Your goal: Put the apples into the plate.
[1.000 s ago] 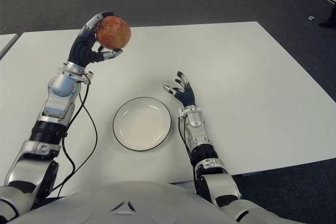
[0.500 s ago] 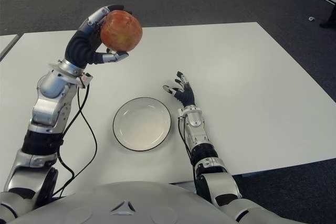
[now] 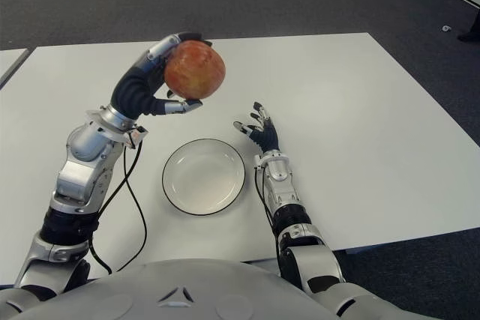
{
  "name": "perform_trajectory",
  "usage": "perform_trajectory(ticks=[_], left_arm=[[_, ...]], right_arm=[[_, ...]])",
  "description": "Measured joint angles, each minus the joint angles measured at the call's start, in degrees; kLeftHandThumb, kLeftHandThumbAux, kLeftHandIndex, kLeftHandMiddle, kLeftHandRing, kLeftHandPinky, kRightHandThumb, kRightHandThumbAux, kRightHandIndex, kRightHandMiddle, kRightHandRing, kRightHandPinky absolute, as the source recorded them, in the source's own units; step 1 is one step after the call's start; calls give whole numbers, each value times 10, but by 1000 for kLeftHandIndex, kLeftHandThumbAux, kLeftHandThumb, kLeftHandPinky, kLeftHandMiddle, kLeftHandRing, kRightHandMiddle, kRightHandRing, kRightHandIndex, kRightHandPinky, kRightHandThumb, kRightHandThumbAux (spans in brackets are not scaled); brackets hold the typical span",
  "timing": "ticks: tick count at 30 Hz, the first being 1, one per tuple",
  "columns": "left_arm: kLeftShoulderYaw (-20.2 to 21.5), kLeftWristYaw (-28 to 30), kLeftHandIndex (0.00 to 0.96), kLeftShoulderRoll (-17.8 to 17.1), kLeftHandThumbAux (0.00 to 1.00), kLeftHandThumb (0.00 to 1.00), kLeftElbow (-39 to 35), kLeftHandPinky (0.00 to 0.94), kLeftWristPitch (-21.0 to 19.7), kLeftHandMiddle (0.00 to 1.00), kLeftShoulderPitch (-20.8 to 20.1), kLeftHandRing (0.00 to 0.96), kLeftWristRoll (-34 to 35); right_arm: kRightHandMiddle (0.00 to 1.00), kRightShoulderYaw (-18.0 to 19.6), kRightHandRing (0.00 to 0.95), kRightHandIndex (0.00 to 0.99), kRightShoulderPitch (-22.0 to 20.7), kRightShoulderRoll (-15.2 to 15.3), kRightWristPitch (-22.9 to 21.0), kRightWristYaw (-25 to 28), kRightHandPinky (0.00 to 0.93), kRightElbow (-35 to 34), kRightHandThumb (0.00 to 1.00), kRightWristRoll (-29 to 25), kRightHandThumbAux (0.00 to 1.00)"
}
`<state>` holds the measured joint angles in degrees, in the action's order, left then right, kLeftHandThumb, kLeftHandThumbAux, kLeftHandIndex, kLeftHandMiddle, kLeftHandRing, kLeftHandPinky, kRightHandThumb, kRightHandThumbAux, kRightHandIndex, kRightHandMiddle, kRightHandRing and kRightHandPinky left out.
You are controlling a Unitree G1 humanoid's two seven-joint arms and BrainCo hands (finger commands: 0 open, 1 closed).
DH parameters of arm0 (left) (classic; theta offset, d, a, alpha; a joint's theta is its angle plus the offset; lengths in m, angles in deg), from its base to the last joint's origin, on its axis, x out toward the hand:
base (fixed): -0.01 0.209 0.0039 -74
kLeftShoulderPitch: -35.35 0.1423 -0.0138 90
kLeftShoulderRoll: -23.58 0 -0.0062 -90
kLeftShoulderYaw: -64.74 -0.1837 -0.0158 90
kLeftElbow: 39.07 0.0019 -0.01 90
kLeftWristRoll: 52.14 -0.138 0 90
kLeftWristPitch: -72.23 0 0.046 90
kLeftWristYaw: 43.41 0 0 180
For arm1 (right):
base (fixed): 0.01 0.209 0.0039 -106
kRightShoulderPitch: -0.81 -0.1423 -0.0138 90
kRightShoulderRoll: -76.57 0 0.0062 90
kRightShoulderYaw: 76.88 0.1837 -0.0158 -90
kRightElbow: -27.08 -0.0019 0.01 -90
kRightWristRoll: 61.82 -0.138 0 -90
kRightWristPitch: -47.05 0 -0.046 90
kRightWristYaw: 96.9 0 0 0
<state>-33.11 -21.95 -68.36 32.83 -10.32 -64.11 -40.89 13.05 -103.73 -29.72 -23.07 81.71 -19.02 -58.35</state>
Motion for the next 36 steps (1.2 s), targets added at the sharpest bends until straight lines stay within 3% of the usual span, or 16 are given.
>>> perform_trajectory(ticks=[6, 12, 17, 22, 28, 36], left_arm=[[-5, 49, 851, -4, 677, 923, 73, 876, 46, 877, -6, 872, -14], [-6, 77, 846, -25, 688, 891, 106, 873, 62, 874, -7, 865, -48], [-10, 71, 847, -43, 692, 873, 144, 875, 130, 877, -3, 865, -122], [-25, 30, 843, -50, 697, 858, 216, 871, 204, 879, 7, 864, -214], [-29, 0, 830, -64, 700, 834, 248, 859, 214, 871, 10, 855, -293], [-29, -33, 818, -82, 698, 824, 268, 850, 213, 863, 7, 846, -347]], right_arm=[[80, 0, 126, 13, 2, -3, 1, 0, 194, -3, 143, -1, 713], [76, 0, 119, 12, 3, -5, 2, 0, 181, -7, 144, -1, 710], [74, 1, 116, 11, 5, -6, 2, 0, 182, -8, 144, -2, 706], [77, 1, 121, 13, 6, -6, 2, 0, 190, -8, 147, -4, 698], [76, 1, 118, 16, 9, -6, 2, 1, 184, -12, 147, -5, 697], [77, 1, 116, 18, 10, -5, 2, 3, 177, -14, 144, -4, 708]])
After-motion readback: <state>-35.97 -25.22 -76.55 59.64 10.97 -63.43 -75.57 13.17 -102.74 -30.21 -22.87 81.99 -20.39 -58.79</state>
